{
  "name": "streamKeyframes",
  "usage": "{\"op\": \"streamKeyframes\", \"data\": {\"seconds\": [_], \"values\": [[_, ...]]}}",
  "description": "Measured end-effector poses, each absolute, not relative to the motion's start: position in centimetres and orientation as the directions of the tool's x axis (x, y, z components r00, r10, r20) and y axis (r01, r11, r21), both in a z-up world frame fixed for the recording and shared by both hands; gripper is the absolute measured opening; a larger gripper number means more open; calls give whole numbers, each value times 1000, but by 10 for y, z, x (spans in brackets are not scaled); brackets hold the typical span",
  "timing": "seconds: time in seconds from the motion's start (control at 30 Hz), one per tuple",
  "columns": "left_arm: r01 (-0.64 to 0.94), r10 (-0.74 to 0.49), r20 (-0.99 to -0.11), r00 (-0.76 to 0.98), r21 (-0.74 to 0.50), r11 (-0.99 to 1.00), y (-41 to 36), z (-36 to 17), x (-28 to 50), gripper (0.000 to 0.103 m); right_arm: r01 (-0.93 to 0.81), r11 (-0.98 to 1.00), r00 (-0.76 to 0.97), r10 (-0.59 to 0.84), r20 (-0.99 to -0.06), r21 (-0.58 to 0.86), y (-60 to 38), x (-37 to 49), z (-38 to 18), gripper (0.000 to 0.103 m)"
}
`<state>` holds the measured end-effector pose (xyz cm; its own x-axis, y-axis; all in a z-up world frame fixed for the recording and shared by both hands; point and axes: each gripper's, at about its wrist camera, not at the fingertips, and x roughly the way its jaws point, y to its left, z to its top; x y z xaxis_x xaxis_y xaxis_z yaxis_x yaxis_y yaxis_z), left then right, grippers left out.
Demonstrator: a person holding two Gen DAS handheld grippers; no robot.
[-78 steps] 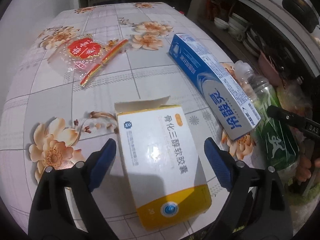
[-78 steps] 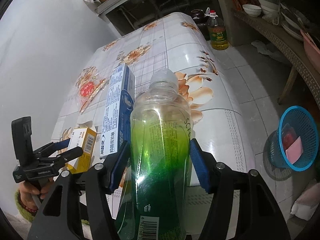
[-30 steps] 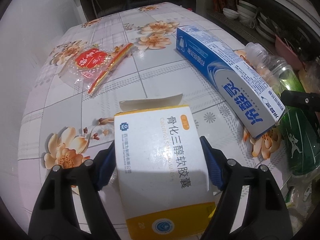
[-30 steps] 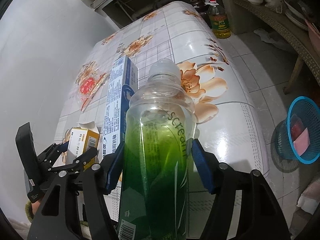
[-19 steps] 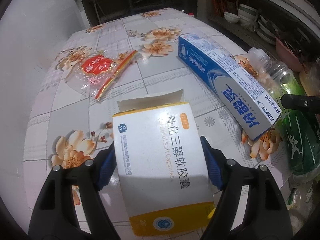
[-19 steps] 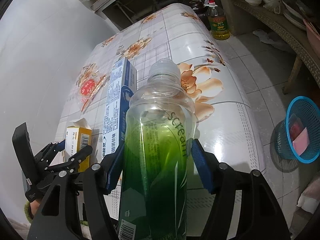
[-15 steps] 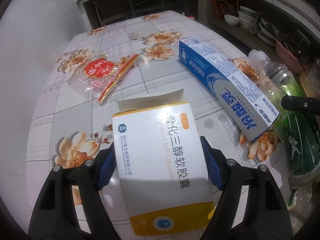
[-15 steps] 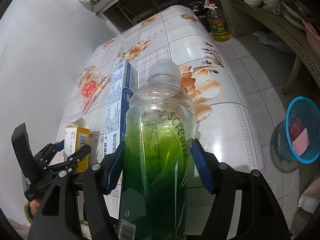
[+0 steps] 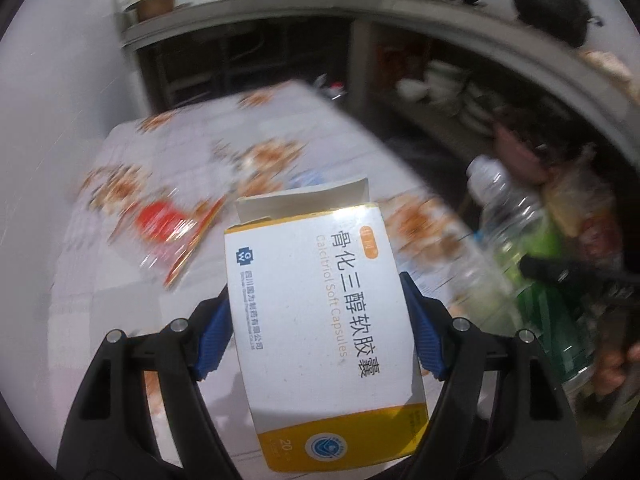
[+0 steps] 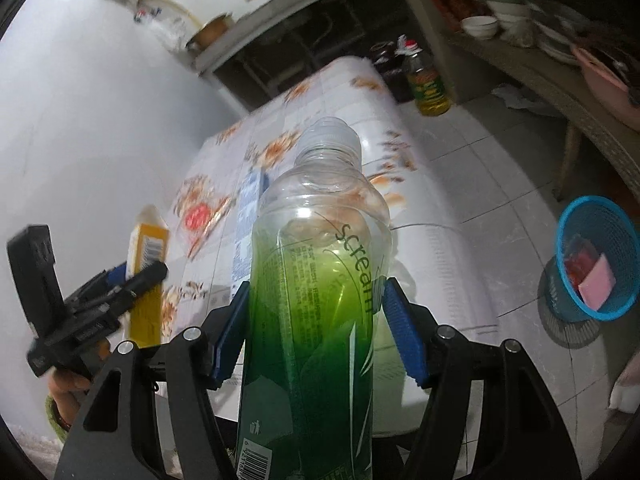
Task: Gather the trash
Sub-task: 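Carry the medicine box and green bottle in both tools to the wastebasket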
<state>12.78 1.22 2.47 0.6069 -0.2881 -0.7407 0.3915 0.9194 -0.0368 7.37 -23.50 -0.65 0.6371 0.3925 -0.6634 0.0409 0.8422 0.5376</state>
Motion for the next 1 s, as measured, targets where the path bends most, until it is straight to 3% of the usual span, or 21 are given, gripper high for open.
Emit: {"op": "streamKeyframes", "data": {"seconds": [0.2,0.4,0.73,1.0], "values": [[571,-496,-697,518,-150,807,-71,58,135,72,208,808,717,257,-648,551,-308,23,-6,64],[723,-609,-751,256,-269,636,-191,48,146,72,463,629,739,116,-664,625,-406,-45,-42,64],[751,-343,-939,-4,-229,620,-376,-69,171,73,614,270,726,176,-665,742,-485,-77,-163,64],[686,-204,-973,-112,-224,692,-462,-168,192,74,665,147,699,223,-680,732,-507,-75,-226,64]]}}
